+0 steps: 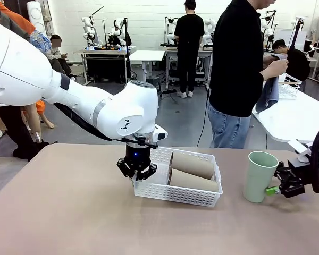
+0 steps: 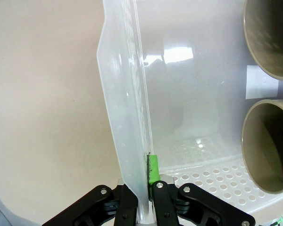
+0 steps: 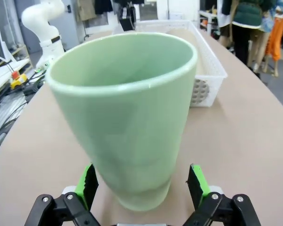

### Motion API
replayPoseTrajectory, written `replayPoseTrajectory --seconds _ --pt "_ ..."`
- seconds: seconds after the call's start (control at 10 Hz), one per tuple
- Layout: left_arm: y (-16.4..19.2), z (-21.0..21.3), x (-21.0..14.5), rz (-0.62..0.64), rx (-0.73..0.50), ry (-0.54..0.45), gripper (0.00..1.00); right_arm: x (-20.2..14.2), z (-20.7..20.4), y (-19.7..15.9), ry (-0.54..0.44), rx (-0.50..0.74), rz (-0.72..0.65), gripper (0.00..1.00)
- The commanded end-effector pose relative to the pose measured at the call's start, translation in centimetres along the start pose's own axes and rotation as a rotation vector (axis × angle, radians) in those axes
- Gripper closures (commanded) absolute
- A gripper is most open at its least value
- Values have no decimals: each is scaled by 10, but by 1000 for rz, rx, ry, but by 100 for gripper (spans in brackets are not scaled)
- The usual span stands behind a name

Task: Clean and organize the cups into the basket.
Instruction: Pick up the Reusable plastic cup from the right side of the table and stack it inside the Organizing basket in the center of the table.

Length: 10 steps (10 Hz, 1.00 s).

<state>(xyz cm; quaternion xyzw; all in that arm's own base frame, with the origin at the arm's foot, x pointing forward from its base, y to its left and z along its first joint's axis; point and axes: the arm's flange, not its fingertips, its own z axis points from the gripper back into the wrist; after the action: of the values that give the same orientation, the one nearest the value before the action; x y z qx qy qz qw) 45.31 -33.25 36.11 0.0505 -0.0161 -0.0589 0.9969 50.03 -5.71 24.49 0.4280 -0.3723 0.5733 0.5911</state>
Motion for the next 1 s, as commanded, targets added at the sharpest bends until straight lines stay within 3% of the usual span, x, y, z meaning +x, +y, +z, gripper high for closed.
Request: replayPoseTrajectory --seconds 0.0,0.5,0.6,0.7,0.8,0.9 --pt "-1 -4 -3 -13 15 3 100 7 -20 -15 -6 76 12 0" --pt "-1 -4 -3 -13 15 3 100 22 -63 -28 39 222 65 0" --pt "-1 -4 -3 -13 15 3 100 23 -63 -27 44 232 59 60" --pt "-1 -4 -3 -13 15 3 100 24 -61 -25 37 220 63 60" --pt "-1 -4 -3 -13 15 3 100 25 -59 -24 38 214 65 100" --pt "-1 -4 -3 -13 15 3 100 30 -57 -17 31 216 68 65"
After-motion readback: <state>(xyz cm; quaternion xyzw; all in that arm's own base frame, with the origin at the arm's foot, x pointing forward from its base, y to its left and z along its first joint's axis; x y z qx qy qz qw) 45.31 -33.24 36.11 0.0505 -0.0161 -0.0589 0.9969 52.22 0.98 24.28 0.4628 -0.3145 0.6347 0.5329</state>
